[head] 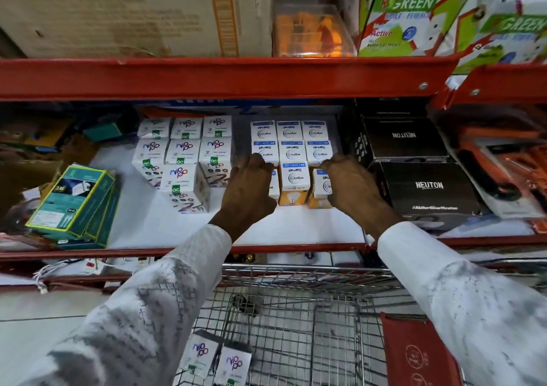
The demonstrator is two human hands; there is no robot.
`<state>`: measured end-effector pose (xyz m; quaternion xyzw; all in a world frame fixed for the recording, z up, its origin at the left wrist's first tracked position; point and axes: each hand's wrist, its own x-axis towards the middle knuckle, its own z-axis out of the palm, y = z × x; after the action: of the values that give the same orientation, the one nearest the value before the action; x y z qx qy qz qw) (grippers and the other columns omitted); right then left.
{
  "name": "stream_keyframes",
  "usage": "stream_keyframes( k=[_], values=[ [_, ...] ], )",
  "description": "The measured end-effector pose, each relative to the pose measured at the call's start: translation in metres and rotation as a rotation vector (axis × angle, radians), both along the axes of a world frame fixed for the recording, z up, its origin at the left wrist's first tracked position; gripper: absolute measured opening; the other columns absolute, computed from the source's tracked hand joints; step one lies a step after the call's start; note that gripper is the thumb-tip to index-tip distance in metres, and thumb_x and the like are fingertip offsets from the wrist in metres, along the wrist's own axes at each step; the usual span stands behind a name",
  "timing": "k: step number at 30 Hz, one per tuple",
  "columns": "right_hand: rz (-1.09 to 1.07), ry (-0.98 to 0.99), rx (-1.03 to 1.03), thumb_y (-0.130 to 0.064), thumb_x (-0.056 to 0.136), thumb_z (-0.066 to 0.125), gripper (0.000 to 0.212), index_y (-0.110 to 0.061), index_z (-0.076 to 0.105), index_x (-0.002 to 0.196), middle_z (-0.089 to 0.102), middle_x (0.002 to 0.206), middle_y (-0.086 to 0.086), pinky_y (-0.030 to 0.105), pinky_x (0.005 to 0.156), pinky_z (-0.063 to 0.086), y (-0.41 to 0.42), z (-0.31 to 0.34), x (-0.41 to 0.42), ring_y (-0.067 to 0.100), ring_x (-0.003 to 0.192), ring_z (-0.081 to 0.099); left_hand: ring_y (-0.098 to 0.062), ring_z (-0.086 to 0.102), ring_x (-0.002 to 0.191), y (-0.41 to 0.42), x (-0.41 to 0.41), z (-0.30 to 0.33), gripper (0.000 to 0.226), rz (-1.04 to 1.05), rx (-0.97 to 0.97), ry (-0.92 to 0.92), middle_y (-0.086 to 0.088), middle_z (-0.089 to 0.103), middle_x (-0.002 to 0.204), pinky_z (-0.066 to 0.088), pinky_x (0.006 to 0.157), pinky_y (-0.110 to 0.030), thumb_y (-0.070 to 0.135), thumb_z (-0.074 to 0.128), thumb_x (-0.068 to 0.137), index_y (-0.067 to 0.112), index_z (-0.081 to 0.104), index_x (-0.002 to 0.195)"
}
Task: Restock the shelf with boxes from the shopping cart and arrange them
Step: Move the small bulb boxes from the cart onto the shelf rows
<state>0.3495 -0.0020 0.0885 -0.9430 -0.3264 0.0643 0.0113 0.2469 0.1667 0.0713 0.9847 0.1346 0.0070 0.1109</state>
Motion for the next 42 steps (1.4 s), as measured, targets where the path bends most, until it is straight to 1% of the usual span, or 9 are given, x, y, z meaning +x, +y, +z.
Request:
stream_keyframes(
  k=[13,19,22,25,28,32,37,40,42],
  values=[
    [0.004,-0.011,0.159,0.007,0.072,0.068,0.06,-0.01,0.057,0.129,0.059,0.128,0.01,0.04,0.09,0.055,-0.009,-0.023,0.001,0.031,0.113,0.06,-0.034,0.055,0.12,0.005,-0.005,-0.011,0.054,-0.004,-0.045,-0.047,-0.009,0.061,0.128,0.053,0.093,-0.047,-0.001,0.066,0.067,0.007,0.062,0.12],
    [0.037,-0.077,0.213,-0.003,0.071,0.075,0.073,-0.015,0.05,0.138,0.051,0.144,0.003,0.037,0.106,0.045,-0.016,-0.014,-0.028,0.026,0.134,0.044,-0.033,0.038,0.138,0.001,-0.04,0.0,0.06,-0.063,0.055,-0.063,-0.01,0.047,0.149,0.041,0.105,-0.052,0.023,0.069,0.079,0.013,0.054,0.136],
    [0.072,-0.115,0.3,-0.008,0.072,0.073,0.065,-0.012,0.054,0.135,0.053,0.142,0.007,0.042,0.107,0.043,-0.023,-0.015,-0.074,0.029,0.134,0.044,-0.038,0.041,0.137,-0.002,-0.089,-0.006,0.061,-0.128,0.086,-0.134,-0.012,0.047,0.15,0.039,0.105,-0.051,0.029,0.069,0.079,0.013,0.054,0.137],
    [0.084,-0.088,0.356,-0.012,0.075,0.068,0.06,-0.01,0.056,0.134,0.053,0.142,0.008,0.042,0.109,0.042,-0.032,-0.035,-0.13,0.03,0.133,0.044,-0.033,0.042,0.136,-0.001,-0.153,-0.026,0.057,-0.171,0.041,-0.147,-0.009,0.048,0.149,0.039,0.105,-0.046,0.028,0.064,0.081,0.016,0.055,0.136],
    [0.078,-0.008,0.296,-0.016,0.076,0.07,0.06,-0.013,0.056,0.134,0.052,0.142,0.007,0.041,0.112,0.039,-0.036,-0.067,-0.187,0.029,0.134,0.044,-0.027,0.047,0.129,-0.001,-0.215,-0.055,0.057,-0.154,-0.007,-0.03,-0.004,0.053,0.141,0.045,0.103,-0.046,0.025,0.062,0.078,0.022,0.054,0.135],
    [0.084,0.081,0.193,-0.026,0.078,0.066,0.059,-0.017,0.054,0.135,0.039,0.152,0.007,0.049,0.114,0.034,-0.028,-0.104,-0.244,0.034,0.143,0.029,-0.033,0.047,0.134,-0.006,-0.272,-0.103,0.07,-0.151,-0.043,0.264,-0.008,0.05,0.146,0.048,0.103,-0.049,0.021,0.067,0.07,0.017,0.052,0.138],
    [0.066,0.123,0.166,-0.03,0.078,0.065,0.055,-0.014,0.058,0.13,0.049,0.143,0.008,0.046,0.111,0.038,-0.013,-0.134,-0.286,0.034,0.134,0.042,-0.032,0.012,0.152,-0.006,-0.289,-0.145,0.086,-0.144,-0.086,0.557,-0.007,0.012,0.165,0.018,0.123,-0.046,0.017,0.062,0.083,0.019,0.016,0.156],
    [0.1,0.232,0.121,-0.036,0.078,0.066,0.065,-0.013,0.052,0.137,0.047,0.147,0.009,0.044,0.111,0.038,-0.005,-0.16,-0.311,0.034,0.135,0.043,-0.036,0.004,0.152,-0.005,-0.286,-0.154,0.099,-0.199,-0.026,0.643,-0.009,0.003,0.166,0.012,0.123,-0.052,0.024,0.07,0.083,0.018,0.005,0.157],
    [0.106,0.337,0.06,-0.038,0.077,0.065,0.074,-0.012,0.043,0.143,0.042,0.151,0.009,0.042,0.112,0.035,-0.002,-0.178,-0.324,0.034,0.138,0.039,-0.039,0.003,0.152,-0.008,-0.283,-0.155,0.096,-0.235,0.029,0.699,-0.012,0.0,0.166,0.01,0.122,-0.055,0.019,0.067,0.086,0.016,0.003,0.157]
  ],
)
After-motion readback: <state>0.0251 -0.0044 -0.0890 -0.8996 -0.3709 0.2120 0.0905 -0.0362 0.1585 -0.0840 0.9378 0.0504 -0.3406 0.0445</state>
